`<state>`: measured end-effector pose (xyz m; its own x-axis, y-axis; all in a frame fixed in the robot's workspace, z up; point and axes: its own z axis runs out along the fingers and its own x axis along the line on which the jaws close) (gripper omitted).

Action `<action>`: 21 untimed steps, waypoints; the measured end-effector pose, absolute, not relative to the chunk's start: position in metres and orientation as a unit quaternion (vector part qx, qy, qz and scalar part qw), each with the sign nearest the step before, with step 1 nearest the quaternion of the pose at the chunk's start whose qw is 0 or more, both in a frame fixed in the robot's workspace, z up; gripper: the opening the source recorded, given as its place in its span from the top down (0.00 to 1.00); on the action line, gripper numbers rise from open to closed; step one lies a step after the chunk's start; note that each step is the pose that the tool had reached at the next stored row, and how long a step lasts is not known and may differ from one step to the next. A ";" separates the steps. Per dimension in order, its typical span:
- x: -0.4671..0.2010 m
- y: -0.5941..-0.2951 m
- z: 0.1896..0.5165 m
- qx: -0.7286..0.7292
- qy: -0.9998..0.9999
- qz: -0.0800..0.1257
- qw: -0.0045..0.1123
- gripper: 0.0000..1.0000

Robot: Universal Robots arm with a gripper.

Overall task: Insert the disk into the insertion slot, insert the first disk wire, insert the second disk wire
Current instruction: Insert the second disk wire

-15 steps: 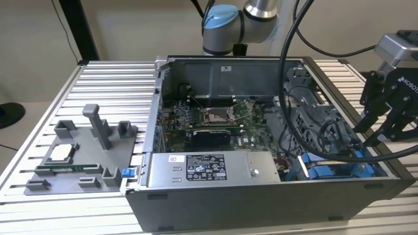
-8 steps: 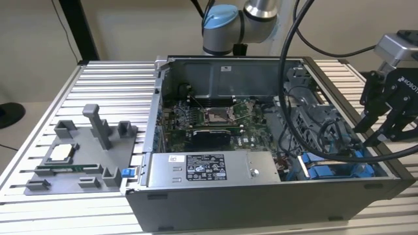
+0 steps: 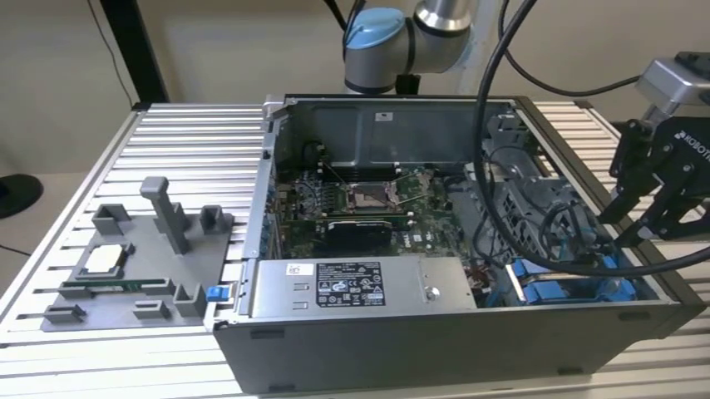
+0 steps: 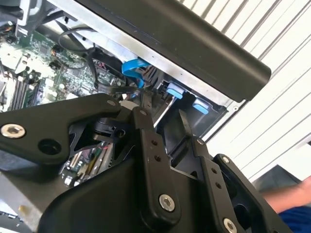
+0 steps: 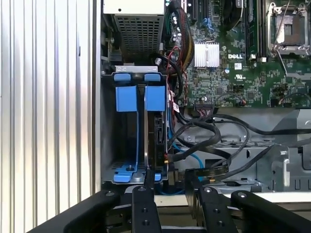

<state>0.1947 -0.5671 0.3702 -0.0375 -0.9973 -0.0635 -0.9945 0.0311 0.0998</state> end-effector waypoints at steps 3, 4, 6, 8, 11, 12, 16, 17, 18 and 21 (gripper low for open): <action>0.196 -0.572 0.369 0.694 -0.717 -0.071 -0.001 0.00; 0.196 -0.574 0.369 0.694 -0.716 -0.075 -0.005 0.00; 0.196 -0.579 0.368 0.694 -0.716 -0.082 -0.010 0.00; 0.196 -0.584 0.367 0.694 -0.715 -0.088 -0.016 0.00; 0.196 -0.591 0.366 0.693 -0.714 -0.098 -0.025 0.00; 0.196 -0.592 0.365 0.693 -0.713 -0.102 -0.029 0.00; 0.196 -0.594 0.363 0.692 -0.711 -0.115 -0.042 0.00; 0.196 -0.595 0.362 0.692 -0.711 -0.117 -0.043 0.00; 0.196 -0.595 0.361 0.692 -0.711 -0.118 -0.045 0.00; 0.196 -0.596 0.359 0.692 -0.710 -0.119 -0.046 0.00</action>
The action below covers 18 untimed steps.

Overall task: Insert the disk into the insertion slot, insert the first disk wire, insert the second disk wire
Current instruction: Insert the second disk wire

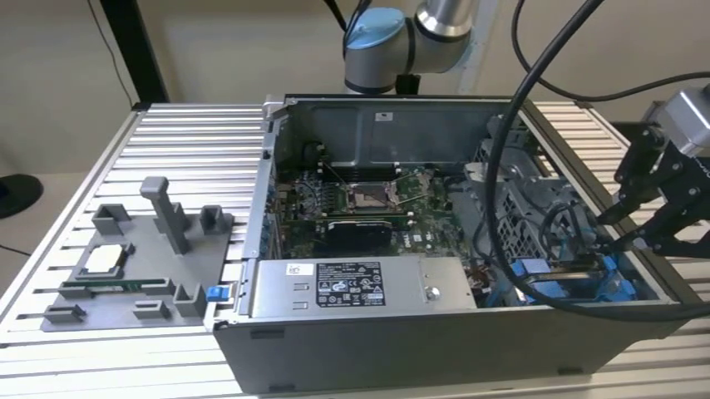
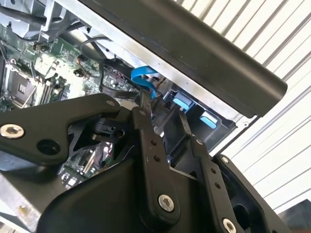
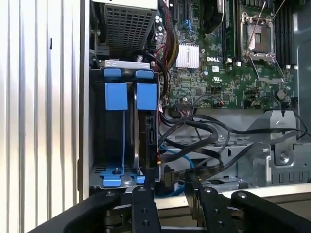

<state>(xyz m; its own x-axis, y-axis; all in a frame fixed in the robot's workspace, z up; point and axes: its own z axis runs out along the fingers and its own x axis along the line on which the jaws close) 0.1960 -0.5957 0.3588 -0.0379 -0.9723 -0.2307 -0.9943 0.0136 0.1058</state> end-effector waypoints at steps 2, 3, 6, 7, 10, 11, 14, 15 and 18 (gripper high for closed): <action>0.196 -0.596 0.356 -0.692 0.710 0.120 0.046 0.00; 0.196 -0.596 0.355 -0.692 0.710 0.120 0.047 0.00; 0.196 -0.597 0.352 -0.692 0.709 0.125 0.051 0.00; 0.196 -0.597 0.352 -0.691 0.709 0.127 0.054 0.00; 0.196 -0.597 0.350 -0.691 0.708 0.131 0.058 0.00; 0.196 -0.597 0.350 -0.691 0.708 0.131 0.058 0.00; 0.196 -0.598 0.349 -0.691 0.708 0.132 0.058 0.00; 0.196 -0.598 0.349 -0.691 0.708 0.132 0.058 0.00; 0.196 -0.598 0.349 -0.691 0.708 0.132 0.058 0.00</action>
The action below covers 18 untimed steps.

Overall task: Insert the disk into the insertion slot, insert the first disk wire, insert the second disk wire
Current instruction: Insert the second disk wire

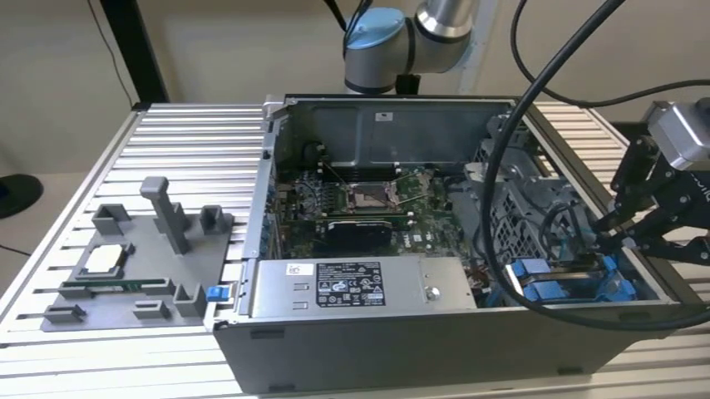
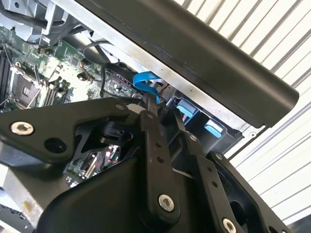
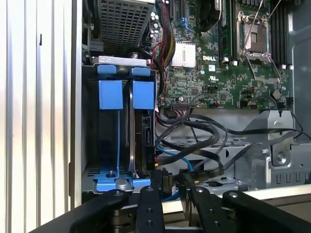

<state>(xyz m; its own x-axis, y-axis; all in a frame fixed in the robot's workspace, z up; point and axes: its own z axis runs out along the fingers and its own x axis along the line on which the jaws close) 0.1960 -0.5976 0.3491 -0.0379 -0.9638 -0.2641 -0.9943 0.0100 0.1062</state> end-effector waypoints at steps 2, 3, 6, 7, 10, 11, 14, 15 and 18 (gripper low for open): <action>0.196 -0.598 0.349 -0.691 0.708 0.132 0.058 0.00; 0.196 -0.598 0.349 -0.691 0.708 0.132 0.058 0.00; 0.196 -0.598 0.349 -0.691 0.708 0.132 0.058 0.00; 0.196 -0.598 0.349 -0.691 0.708 0.132 0.058 0.00; 0.196 -0.598 0.349 -0.691 0.708 0.132 0.058 1.00; 0.196 -0.598 0.349 -0.691 0.708 0.132 0.058 1.00; 0.196 -0.597 0.349 -0.691 0.708 0.132 0.058 1.00; 0.196 -0.597 0.349 -0.691 0.708 0.132 0.058 1.00; 0.196 -0.597 0.349 -0.691 0.709 0.132 0.058 1.00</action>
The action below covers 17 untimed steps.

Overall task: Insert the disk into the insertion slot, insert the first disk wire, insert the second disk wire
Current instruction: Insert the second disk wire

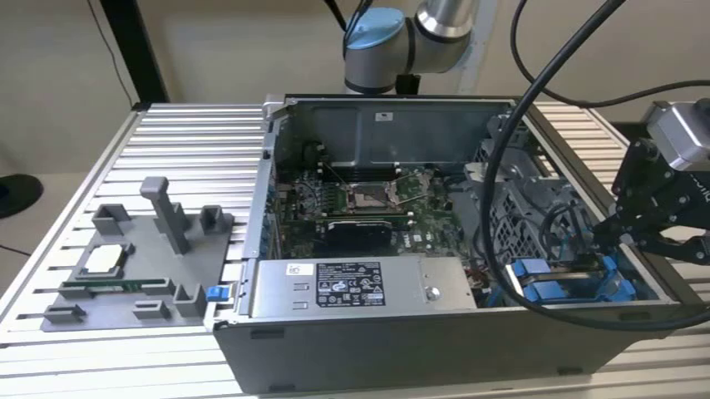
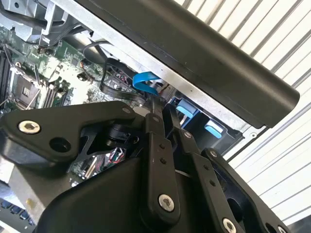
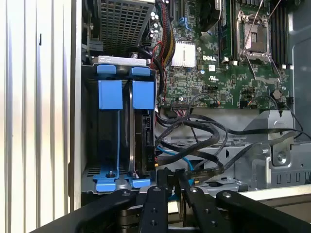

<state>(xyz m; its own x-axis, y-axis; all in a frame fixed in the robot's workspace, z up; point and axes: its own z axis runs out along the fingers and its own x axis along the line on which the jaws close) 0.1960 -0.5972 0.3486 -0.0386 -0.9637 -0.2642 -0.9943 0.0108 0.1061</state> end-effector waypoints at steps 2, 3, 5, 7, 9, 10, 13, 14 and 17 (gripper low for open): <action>0.196 -0.597 0.349 -0.690 0.709 0.132 0.058 1.00; 0.196 -0.597 0.349 -0.690 0.709 0.131 0.058 1.00; 0.196 -0.596 0.350 -0.689 0.711 0.132 0.059 1.00; 0.196 -0.596 0.353 -0.688 0.712 0.132 0.059 1.00; 0.195 -0.595 0.357 -0.687 0.712 0.132 0.060 1.00; 0.195 -0.594 0.359 -0.687 0.712 0.132 0.060 1.00; 0.194 -0.592 0.364 -0.686 0.713 0.134 0.062 1.00; 0.194 -0.592 0.366 -0.686 0.712 0.135 0.062 1.00; 0.191 -0.590 0.371 -0.686 0.712 0.137 0.064 1.00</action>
<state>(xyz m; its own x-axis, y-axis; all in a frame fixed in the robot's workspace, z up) 0.1908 -0.5901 0.3707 -0.0515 -0.9589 -0.2791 -0.9941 0.0225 0.1063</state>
